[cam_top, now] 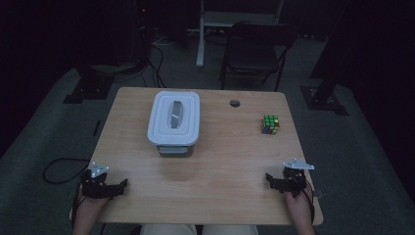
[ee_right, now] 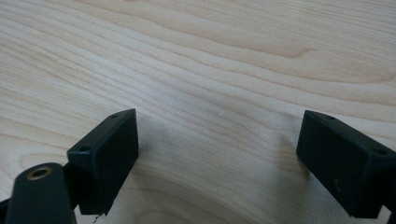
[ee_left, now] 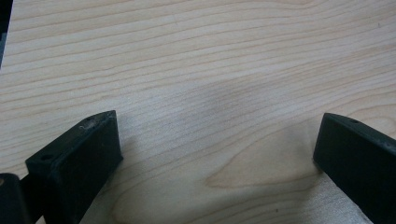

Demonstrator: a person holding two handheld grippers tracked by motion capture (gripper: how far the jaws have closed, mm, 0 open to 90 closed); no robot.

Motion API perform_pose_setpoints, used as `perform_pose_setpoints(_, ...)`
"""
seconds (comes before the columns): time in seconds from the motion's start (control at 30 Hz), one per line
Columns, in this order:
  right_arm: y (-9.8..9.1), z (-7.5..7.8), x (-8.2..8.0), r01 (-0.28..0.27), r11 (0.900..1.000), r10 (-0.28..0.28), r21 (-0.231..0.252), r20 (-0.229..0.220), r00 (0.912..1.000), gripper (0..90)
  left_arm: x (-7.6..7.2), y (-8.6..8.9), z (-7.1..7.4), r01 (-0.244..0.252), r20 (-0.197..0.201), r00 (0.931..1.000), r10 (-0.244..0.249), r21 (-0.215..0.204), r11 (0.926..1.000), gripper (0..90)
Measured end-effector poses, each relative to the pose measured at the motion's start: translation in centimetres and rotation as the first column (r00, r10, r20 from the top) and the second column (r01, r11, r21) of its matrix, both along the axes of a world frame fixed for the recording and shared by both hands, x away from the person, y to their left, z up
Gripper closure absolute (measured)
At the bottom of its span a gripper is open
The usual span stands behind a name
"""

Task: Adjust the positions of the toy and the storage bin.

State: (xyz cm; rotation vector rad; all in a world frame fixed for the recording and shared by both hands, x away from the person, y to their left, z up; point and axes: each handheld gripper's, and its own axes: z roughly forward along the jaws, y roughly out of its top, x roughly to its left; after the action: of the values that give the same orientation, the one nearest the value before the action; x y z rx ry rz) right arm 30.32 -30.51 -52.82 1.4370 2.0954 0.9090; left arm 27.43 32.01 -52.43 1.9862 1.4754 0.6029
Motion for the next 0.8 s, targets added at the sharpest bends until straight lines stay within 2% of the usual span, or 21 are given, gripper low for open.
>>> perform_pose_setpoints(0.43, 0.0, 0.01, 0.01, 0.003, 1.0, -0.003, -0.001, -0.002, 1.0, 12.7, -0.04, -0.22, 0.02, -0.02, -0.002, 0.9998, 0.02, 0.0, 0.9998, 1.5)
perform_pose_setpoints(0.7, 0.53, 0.03, 0.15, 0.054, 0.9986, -0.054, 0.002, -0.005, 0.9985, 12.6, -0.05, -0.38, 0.03, -0.009, -0.003, 1.0, 0.009, 0.0, 1.0, 1.4)
perform_pose_setpoints(0.8, 0.87, 0.03, 0.47, 0.055, 0.9985, -0.055, 0.0, -0.003, 0.9985, 12.6, 0.16, -0.44, 0.04, 0.014, -0.002, 0.9999, -0.014, -0.005, 0.9999, 1.5)
